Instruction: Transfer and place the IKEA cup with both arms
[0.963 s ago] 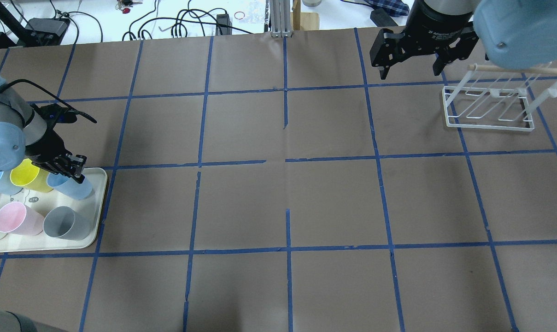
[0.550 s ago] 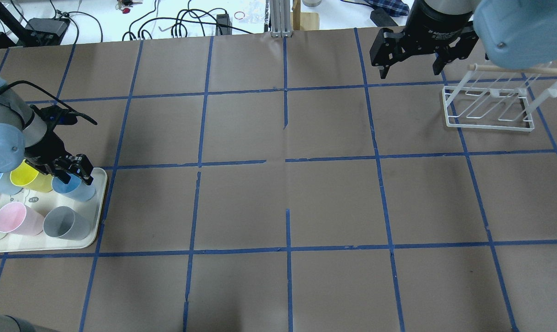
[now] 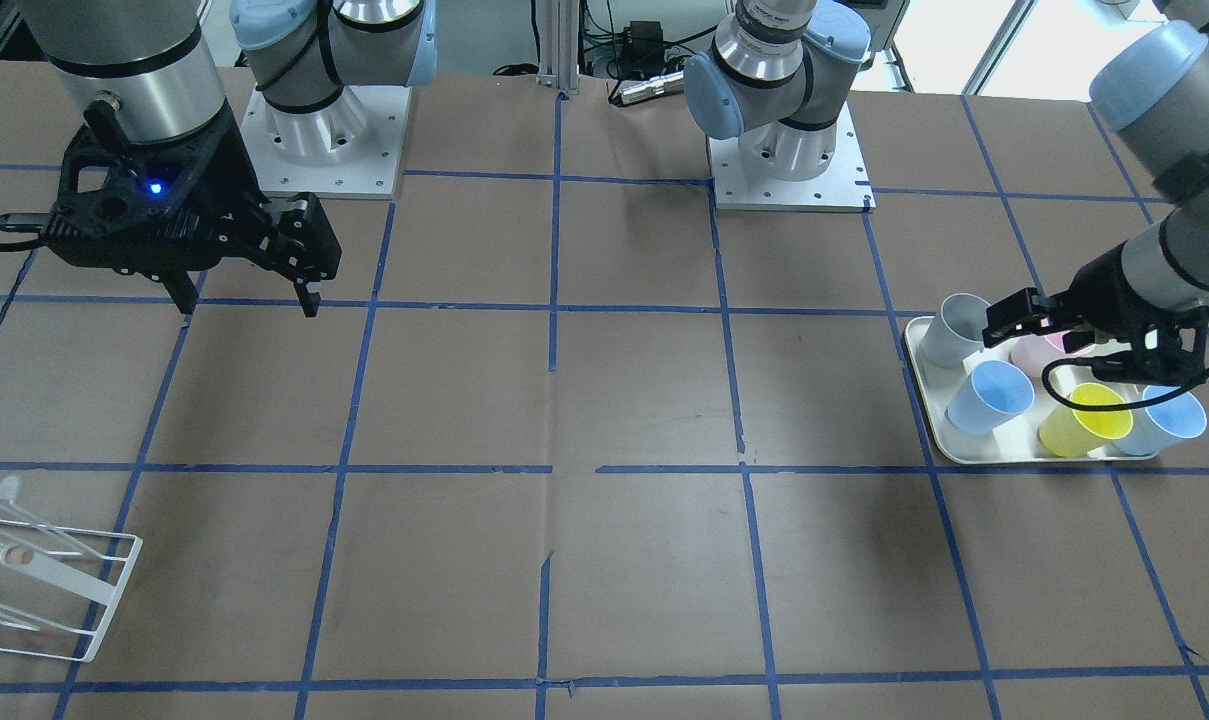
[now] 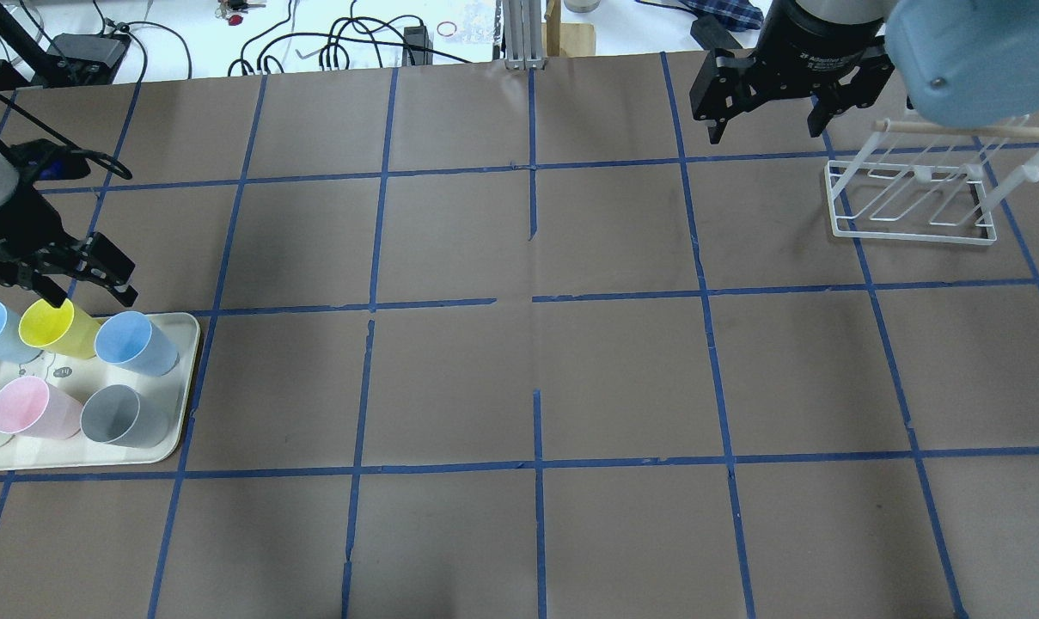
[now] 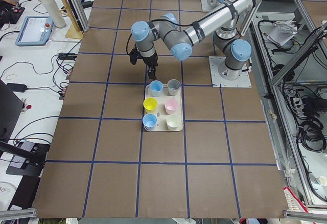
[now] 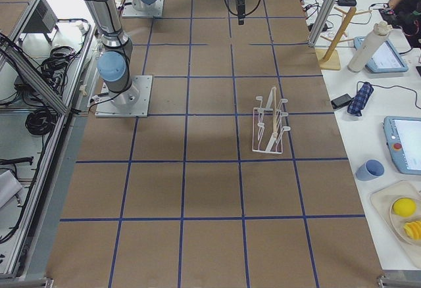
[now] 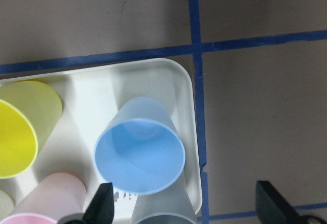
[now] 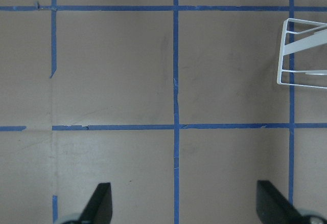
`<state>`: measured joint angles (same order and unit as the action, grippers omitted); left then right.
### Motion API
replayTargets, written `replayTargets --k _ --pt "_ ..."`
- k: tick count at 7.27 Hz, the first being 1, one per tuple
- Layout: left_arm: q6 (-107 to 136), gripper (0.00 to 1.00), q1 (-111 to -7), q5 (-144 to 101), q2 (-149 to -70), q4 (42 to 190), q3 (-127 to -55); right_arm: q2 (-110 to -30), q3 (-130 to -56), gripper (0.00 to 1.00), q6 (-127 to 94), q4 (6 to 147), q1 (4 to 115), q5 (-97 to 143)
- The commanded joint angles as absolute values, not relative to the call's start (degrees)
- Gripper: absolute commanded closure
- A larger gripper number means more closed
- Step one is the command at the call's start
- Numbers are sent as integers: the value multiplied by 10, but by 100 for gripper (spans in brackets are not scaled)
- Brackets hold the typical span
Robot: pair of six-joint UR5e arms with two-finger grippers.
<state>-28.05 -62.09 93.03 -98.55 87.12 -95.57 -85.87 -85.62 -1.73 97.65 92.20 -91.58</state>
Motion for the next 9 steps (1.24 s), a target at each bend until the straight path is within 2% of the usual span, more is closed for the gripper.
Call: replayTargets --k 1,3,5,9 --pt "-176 0 -677 897 -964 953 -876 -859 -856 0 -17 976 922 -916" --pt "-114 0 -767 899 -919 954 -872 -858 -856 0 -17 976 921 -916" --pt "-106 0 -808 900 -884 963 -871 -860 -856 0 -17 976 922 -916" --pt "-33 0 -907 905 -871 951 -918 -860 -856 0 -17 975 922 -916"
